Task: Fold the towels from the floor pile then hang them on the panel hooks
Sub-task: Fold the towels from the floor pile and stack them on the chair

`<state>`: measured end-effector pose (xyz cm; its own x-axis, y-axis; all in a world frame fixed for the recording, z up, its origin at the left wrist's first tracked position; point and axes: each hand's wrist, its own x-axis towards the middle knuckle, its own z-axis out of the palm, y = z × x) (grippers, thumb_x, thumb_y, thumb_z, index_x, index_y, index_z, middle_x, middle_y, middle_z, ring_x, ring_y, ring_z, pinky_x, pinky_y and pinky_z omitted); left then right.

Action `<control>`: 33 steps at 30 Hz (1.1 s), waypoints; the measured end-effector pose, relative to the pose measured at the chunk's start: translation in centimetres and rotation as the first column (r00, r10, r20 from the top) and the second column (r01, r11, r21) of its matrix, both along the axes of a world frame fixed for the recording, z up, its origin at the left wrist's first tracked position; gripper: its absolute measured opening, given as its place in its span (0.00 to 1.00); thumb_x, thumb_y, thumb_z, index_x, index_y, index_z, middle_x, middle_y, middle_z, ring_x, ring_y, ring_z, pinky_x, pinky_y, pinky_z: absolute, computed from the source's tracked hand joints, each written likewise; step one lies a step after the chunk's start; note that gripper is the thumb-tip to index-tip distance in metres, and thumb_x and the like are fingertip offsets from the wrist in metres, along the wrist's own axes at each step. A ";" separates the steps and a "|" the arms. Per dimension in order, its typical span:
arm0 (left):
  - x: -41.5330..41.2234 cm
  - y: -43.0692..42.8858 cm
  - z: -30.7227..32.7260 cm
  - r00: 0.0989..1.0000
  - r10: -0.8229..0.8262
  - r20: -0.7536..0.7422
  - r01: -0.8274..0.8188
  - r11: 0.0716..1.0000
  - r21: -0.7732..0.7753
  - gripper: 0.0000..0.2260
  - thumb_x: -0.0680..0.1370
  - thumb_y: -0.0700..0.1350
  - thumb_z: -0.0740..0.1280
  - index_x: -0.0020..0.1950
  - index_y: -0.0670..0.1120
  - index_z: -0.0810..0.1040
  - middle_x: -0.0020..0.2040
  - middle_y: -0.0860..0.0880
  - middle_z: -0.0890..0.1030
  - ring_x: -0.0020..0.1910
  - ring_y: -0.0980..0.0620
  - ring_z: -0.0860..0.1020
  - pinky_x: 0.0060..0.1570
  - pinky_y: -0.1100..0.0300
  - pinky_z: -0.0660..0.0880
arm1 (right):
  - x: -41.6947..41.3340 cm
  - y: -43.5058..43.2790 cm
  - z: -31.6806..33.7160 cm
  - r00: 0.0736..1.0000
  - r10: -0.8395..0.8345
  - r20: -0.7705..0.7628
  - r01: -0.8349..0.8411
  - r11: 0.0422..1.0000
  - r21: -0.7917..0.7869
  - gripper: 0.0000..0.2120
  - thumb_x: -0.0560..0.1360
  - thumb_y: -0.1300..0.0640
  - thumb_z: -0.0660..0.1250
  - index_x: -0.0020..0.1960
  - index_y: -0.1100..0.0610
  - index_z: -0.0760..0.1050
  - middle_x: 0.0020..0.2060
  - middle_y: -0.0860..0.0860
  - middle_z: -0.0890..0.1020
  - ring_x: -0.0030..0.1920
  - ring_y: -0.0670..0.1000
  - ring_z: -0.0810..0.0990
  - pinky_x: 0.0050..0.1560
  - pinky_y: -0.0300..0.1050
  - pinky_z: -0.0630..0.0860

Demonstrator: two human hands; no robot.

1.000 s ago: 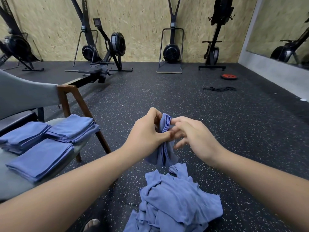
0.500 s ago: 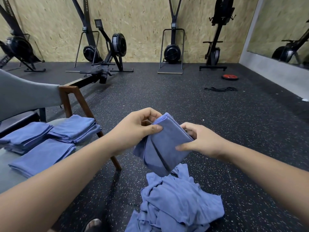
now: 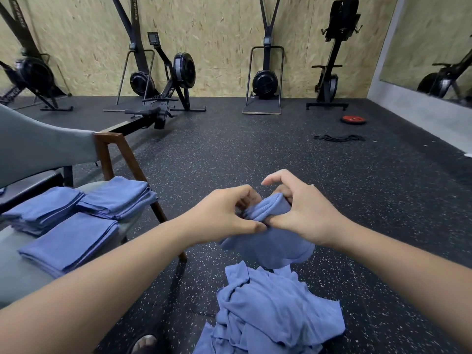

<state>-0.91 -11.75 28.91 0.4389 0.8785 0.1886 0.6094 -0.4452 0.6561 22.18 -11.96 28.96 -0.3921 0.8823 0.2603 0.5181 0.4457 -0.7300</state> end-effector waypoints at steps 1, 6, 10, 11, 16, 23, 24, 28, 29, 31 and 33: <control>0.3 0.0 -0.1 1.000 -0.003 -0.011 0.003 1.000 0.015 0.17 0.71 0.53 0.83 0.54 0.55 0.81 0.47 0.56 0.85 0.47 0.57 0.82 0.50 0.59 0.79 | -0.3 -0.2 0.0 1.000 0.012 0.013 -0.012 1.000 0.008 0.30 0.68 0.59 0.80 0.63 0.41 0.71 0.41 0.49 0.85 0.42 0.55 0.82 0.48 0.57 0.77; -0.3 0.9 0.2 0.999 -0.018 -0.035 0.021 0.997 0.078 0.09 0.75 0.47 0.80 0.52 0.54 0.83 0.43 0.57 0.84 0.41 0.63 0.79 0.47 0.63 0.76 | 0.0 0.2 -0.8 0.997 0.015 -0.069 -0.018 0.999 -0.038 0.29 0.69 0.53 0.83 0.63 0.41 0.71 0.41 0.52 0.85 0.45 0.60 0.83 0.52 0.62 0.79; -2.1 1.6 0.6 0.998 0.026 0.062 -0.026 1.000 -0.008 0.05 0.75 0.49 0.76 0.49 0.53 0.83 0.44 0.54 0.85 0.43 0.59 0.79 0.50 0.54 0.77 | 1.2 1.2 -2.9 0.998 0.057 0.002 -0.055 0.977 -0.206 0.21 0.68 0.48 0.83 0.56 0.46 0.77 0.46 0.58 0.86 0.47 0.54 0.84 0.56 0.68 0.80; -2.6 1.7 0.7 0.995 0.033 0.097 -0.030 0.999 -0.032 0.05 0.75 0.50 0.75 0.49 0.53 0.83 0.45 0.51 0.85 0.43 0.57 0.79 0.50 0.52 0.77 | 1.4 1.4 -3.4 0.997 0.082 0.016 -0.076 0.969 -0.234 0.18 0.69 0.48 0.82 0.53 0.49 0.78 0.48 0.61 0.85 0.46 0.52 0.82 0.56 0.68 0.79; -4.6 1.6 0.9 0.988 0.092 0.122 -0.077 0.989 -0.123 0.06 0.74 0.48 0.74 0.49 0.52 0.80 0.47 0.44 0.85 0.42 0.51 0.80 0.46 0.41 0.80 | 2.0 1.8 -2.6 0.997 0.066 -0.036 -0.072 0.973 -0.221 0.07 0.75 0.60 0.77 0.50 0.54 0.81 0.46 0.56 0.88 0.45 0.50 0.83 0.55 0.65 0.80; -3.0 0.3 1.0 1.000 0.006 -0.014 -0.005 0.999 0.040 0.21 0.71 0.49 0.82 0.60 0.61 0.79 0.49 0.57 0.82 0.47 0.56 0.80 0.50 0.60 0.76 | 0.0 0.7 -1.5 0.992 0.103 0.079 -0.095 0.990 -0.100 0.07 0.70 0.53 0.71 0.49 0.50 0.82 0.41 0.51 0.86 0.41 0.49 0.80 0.46 0.60 0.79; -2.8 0.2 1.1 0.998 -0.010 -0.061 0.014 0.997 0.072 0.20 0.71 0.52 0.83 0.59 0.60 0.80 0.48 0.58 0.82 0.47 0.57 0.80 0.48 0.63 0.76 | -0.2 0.7 -1.4 0.990 0.107 0.093 -0.099 0.991 -0.091 0.07 0.71 0.54 0.72 0.49 0.49 0.82 0.41 0.50 0.86 0.41 0.51 0.81 0.47 0.60 0.80; -2.1 0.1 0.9 0.975 -0.046 -0.219 0.076 0.989 0.130 0.15 0.72 0.57 0.81 0.56 0.58 0.84 0.44 0.62 0.84 0.45 0.60 0.81 0.45 0.66 0.73 | -0.5 0.4 -1.1 0.988 0.103 0.113 -0.095 0.992 -0.078 0.08 0.73 0.59 0.75 0.48 0.48 0.82 0.40 0.47 0.86 0.39 0.45 0.80 0.44 0.50 0.78; -2.1 0.2 0.9 0.971 -0.040 -0.234 0.075 0.987 0.145 0.13 0.74 0.55 0.80 0.55 0.57 0.84 0.44 0.60 0.84 0.44 0.59 0.80 0.44 0.64 0.73 | -0.5 0.3 -1.1 0.988 0.110 0.105 -0.103 0.992 -0.073 0.09 0.74 0.59 0.75 0.50 0.47 0.82 0.41 0.47 0.86 0.39 0.44 0.80 0.44 0.49 0.78; -2.7 0.6 1.0 0.973 -0.015 -0.228 0.052 0.986 0.156 0.10 0.75 0.53 0.79 0.55 0.56 0.84 0.43 0.57 0.84 0.43 0.57 0.80 0.43 0.62 0.73 | -0.4 0.2 -0.9 0.990 0.125 0.069 -0.121 0.991 -0.051 0.10 0.76 0.56 0.76 0.55 0.46 0.80 0.42 0.49 0.85 0.42 0.53 0.81 0.46 0.53 0.78; -3.6 0.9 1.3 0.980 0.000 -0.199 0.026 0.991 0.128 0.10 0.76 0.53 0.79 0.55 0.56 0.84 0.43 0.56 0.84 0.43 0.57 0.80 0.45 0.61 0.75 | -0.3 0.4 -0.7 0.990 0.140 -0.006 -0.140 0.989 -0.042 0.11 0.78 0.54 0.77 0.57 0.47 0.78 0.43 0.52 0.83 0.44 0.59 0.80 0.47 0.58 0.77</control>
<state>-4.51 -10.89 30.22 0.4901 0.8464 0.2082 0.7151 -0.5271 0.4592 21.93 -11.58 28.21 -0.5120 0.8289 0.2251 0.4505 0.4823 -0.7513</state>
